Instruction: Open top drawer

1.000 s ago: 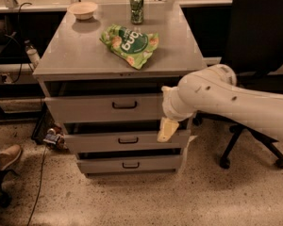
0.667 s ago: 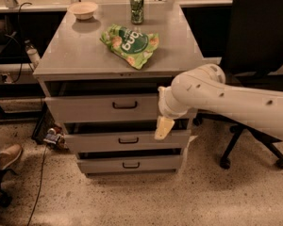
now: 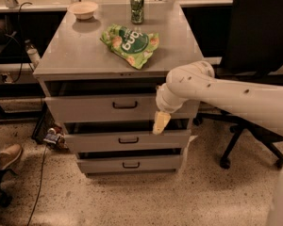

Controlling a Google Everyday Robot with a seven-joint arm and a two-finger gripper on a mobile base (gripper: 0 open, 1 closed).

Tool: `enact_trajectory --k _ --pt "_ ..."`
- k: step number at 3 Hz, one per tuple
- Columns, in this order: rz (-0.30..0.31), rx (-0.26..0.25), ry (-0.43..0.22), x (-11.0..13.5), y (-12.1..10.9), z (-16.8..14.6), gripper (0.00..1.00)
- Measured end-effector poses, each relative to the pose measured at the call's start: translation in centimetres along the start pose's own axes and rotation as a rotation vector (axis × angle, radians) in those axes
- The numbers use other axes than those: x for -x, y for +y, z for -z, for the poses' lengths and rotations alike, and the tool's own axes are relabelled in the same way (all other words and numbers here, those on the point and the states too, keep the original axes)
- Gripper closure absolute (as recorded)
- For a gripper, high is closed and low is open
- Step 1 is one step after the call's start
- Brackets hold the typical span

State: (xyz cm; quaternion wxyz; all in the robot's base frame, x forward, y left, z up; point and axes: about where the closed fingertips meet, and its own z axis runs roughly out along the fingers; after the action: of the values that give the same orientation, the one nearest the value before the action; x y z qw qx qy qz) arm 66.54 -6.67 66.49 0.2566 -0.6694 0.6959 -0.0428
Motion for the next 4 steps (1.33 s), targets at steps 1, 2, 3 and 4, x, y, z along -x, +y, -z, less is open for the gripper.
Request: enact_trajectory --k 1,2,3,4 --pt "-0.016 0.011 -0.012 -0.3 -1.6 -1.5 0.00" --pt "-0.030 0.022 -0.012 -0.7 -2.4 -2.4 0.12" --pt "-0.043 0.027 -0.008 -1.4 -1.9 -1.9 0.34" --pt "-0.044 0.039 0.002 -2.2 -0.1 -0.6 0.57"
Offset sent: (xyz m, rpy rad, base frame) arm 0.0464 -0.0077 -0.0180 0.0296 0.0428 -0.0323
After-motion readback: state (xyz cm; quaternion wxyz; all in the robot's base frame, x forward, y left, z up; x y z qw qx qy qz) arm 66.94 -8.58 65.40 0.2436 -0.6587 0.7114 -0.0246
